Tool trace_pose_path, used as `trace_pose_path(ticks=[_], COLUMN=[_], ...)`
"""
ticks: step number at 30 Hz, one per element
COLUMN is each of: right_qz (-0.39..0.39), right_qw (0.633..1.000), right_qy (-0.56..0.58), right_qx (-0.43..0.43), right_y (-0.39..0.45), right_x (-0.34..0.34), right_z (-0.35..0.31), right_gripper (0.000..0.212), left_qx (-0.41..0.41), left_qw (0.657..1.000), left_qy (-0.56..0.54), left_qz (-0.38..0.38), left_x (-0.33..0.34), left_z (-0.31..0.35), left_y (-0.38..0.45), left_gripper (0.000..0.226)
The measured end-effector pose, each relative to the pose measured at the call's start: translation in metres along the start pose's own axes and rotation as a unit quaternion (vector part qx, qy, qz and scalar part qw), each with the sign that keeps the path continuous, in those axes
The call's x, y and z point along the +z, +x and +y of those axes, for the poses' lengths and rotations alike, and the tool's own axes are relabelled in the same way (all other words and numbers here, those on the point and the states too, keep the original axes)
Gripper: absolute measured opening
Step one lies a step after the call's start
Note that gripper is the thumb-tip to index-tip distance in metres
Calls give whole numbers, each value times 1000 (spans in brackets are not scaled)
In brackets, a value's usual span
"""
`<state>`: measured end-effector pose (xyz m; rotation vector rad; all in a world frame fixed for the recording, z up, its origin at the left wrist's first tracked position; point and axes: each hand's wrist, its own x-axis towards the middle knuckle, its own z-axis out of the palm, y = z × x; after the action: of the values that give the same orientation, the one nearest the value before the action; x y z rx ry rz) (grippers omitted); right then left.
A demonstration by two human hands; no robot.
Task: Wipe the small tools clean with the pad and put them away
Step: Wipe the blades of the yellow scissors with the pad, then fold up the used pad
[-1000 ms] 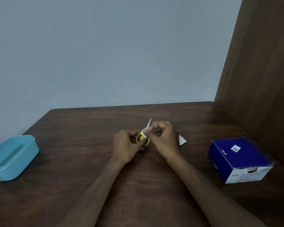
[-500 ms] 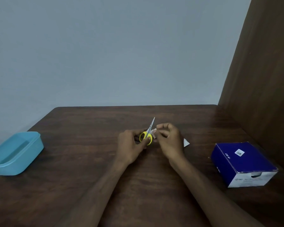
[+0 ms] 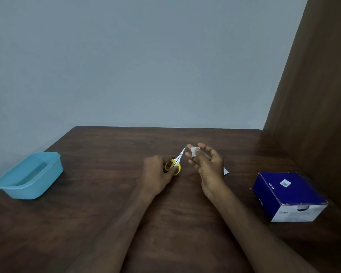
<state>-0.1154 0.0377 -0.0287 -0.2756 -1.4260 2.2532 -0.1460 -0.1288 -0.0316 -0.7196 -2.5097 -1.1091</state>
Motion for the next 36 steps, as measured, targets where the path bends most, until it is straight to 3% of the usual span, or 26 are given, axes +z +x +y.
trace_pose_path(ticks=[4, 8, 11, 16, 22, 27, 30, 36], right_qz=[-43, -103, -104, -136, -123, -83, -102, -156], right_qw=[992, 962, 950, 904, 915, 955, 943, 897], right_qy=[-113, -242, -279, -388, -361, -284, -310, -392], right_qx=[-24, -80, -96, -120, -129, -32, -60, -129], right_y=[-7, -17, -24, -43, -101, -130, -140, -148], right_x=[-2, -2, -1, 15, 67, 125, 154, 164], right_z=[6, 7, 3, 9, 39, 53, 63, 74], right_gripper=[4, 3, 2, 15, 13, 13, 19, 12], left_qx=[-38, -76, -91, -122, -170, -165, -185, -249], left_qw=[998, 993, 987, 984, 979, 978, 972, 949], left_qy=[-4, 1, 14, -3, 19, 72, 91, 153], left_qz=[42, 94, 131, 128, 115, 108, 114, 117], left_x=[-2, -10, -21, -53, -105, -166, -203, -264], left_z=[0, 5, 3, -6, -12, -15, -29, -69], left_y=[-8, -23, -38, -63, -89, -96, -96, -101], left_gripper=[40, 20, 27, 13, 25, 23, 21, 34])
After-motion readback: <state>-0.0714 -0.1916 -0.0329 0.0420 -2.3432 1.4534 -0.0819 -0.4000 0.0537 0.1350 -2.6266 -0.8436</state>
